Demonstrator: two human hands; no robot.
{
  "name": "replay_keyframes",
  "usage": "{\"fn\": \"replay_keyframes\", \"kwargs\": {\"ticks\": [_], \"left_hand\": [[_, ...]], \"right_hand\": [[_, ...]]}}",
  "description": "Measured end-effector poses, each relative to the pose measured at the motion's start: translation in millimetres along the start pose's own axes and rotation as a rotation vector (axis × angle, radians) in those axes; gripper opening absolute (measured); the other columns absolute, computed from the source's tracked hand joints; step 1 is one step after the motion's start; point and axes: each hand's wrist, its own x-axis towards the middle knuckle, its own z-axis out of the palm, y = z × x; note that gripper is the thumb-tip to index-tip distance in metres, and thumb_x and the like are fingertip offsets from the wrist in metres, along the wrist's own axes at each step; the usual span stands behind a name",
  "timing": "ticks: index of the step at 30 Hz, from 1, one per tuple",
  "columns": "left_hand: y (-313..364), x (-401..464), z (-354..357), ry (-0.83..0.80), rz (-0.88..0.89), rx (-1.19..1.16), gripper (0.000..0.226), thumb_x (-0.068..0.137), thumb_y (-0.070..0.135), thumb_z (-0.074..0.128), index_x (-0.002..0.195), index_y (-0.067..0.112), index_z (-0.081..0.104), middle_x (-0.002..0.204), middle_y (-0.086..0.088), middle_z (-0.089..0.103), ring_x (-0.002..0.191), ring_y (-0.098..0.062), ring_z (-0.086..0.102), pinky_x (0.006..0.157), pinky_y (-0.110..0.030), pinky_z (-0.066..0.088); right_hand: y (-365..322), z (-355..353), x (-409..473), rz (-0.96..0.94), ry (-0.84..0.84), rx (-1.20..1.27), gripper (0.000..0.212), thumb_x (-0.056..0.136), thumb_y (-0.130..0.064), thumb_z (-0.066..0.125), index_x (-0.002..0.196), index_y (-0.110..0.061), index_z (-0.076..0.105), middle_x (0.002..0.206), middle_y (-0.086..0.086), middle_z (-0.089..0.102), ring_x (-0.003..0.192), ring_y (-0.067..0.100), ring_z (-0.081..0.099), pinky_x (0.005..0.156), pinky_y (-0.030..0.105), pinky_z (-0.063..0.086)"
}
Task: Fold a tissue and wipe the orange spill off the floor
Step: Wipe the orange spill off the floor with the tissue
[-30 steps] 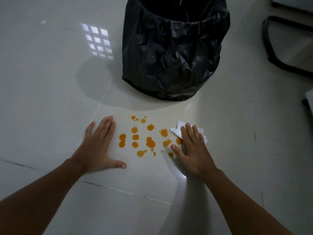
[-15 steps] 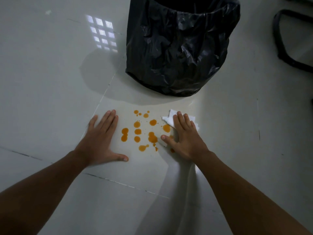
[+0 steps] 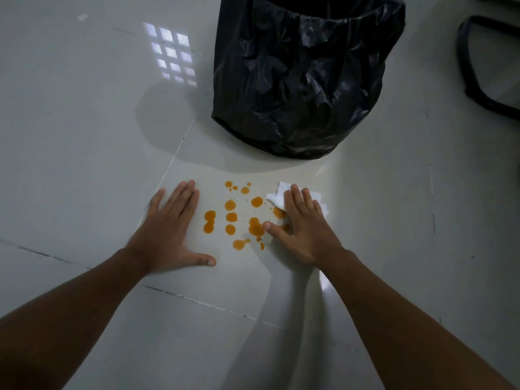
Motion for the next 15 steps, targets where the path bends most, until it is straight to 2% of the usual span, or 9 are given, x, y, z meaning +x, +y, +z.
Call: {"fn": "replay_keyframes", "kwargs": {"ticks": [2, 5, 7, 11, 15], "left_hand": [[0, 0, 0, -0.006, -0.003, -0.003, 0.149, 0.057, 0.106, 0.032, 0.160, 0.002, 0.006, 0.171, -0.014, -0.001, 0.158, -0.026, -0.002, 0.125, -0.060, 0.010], [0, 1, 0, -0.011, -0.007, -0.006, 0.149, 0.057, 0.106, 0.033, 0.160, 0.002, 0.004, 0.171, -0.013, -0.003, 0.158, -0.026, -0.004, 0.125, -0.060, 0.010], [0, 0, 0, -0.010, -0.004, -0.004, 0.149, 0.057, 0.106, 0.033, 0.160, 0.002, 0.004, 0.171, -0.013, -0.003, 0.158, -0.026, -0.003, 0.125, -0.060, 0.010], [0, 0, -1, 0.003, 0.002, -0.025, 0.148, 0.057, 0.106, 0.032, 0.160, 0.002, 0.008, 0.171, -0.014, 0.002, 0.158, -0.027, 0.001, 0.125, -0.061, 0.011], [1, 0, -2, 0.004, 0.001, -0.039, 0.148, 0.057, 0.106, 0.034, 0.160, 0.002, 0.010, 0.171, -0.014, 0.004, 0.159, -0.026, 0.001, 0.125, -0.060, 0.011]], "right_hand": [[-5, -1, 10, -0.057, -0.026, -0.067, 0.107, 0.081, -0.088, 0.016, 0.159, -0.020, -0.009, 0.167, 0.000, -0.021, 0.152, 0.020, -0.022, 0.124, 0.041, -0.008], [-3, 1, 8, -0.046, -0.014, -0.069, 0.106, 0.081, -0.087, 0.014, 0.159, -0.020, -0.010, 0.166, -0.002, -0.021, 0.152, 0.018, -0.022, 0.125, 0.042, -0.006], [1, 5, -2, -0.010, 0.022, -0.031, 0.104, 0.083, -0.086, 0.014, 0.159, -0.020, -0.011, 0.166, -0.003, -0.022, 0.151, 0.016, -0.023, 0.125, 0.041, -0.005], [-3, 24, -37, 0.128, 0.141, 0.052, 0.099, 0.087, -0.085, 0.015, 0.159, -0.023, -0.013, 0.165, -0.007, -0.022, 0.150, 0.011, -0.025, 0.120, 0.034, -0.013], [-10, 31, -55, 0.221, 0.156, 0.128, 0.100, 0.083, -0.087, 0.010, 0.159, -0.025, -0.012, 0.166, -0.008, -0.021, 0.149, 0.009, -0.026, 0.116, 0.030, -0.018]]}}
